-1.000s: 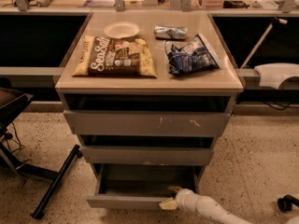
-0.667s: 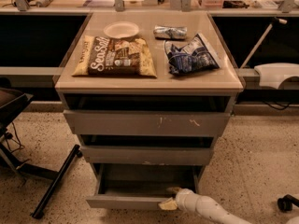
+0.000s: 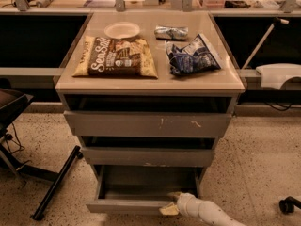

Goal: Open bottom drawer

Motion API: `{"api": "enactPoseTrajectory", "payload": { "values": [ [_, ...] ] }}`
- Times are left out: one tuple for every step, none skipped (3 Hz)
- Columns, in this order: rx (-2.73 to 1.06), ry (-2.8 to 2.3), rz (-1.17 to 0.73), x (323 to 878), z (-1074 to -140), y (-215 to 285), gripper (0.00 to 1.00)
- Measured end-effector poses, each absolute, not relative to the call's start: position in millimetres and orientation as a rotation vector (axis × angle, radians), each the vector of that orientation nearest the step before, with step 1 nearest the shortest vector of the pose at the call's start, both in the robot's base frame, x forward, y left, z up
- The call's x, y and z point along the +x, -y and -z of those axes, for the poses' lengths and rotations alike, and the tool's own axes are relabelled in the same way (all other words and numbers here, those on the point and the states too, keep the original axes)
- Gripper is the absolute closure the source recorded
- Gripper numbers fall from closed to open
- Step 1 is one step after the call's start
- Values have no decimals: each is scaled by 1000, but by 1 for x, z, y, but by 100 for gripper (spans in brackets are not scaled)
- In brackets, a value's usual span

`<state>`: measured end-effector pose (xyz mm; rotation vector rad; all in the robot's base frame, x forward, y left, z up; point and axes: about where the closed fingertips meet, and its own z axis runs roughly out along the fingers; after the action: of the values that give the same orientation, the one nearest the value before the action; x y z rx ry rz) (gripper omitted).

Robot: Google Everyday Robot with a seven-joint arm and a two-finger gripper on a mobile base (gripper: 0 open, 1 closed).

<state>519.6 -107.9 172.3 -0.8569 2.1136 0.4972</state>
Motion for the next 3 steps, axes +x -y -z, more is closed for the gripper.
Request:
{"api": "enactPoseTrajectory", "payload": {
  "values": [
    [-831,-2116,-518,508,-172,106,100],
    [-830,-2116,-519,506,-173,107,100],
    [-803,-2120,-534,494,-173,106,100]
  ]
}}
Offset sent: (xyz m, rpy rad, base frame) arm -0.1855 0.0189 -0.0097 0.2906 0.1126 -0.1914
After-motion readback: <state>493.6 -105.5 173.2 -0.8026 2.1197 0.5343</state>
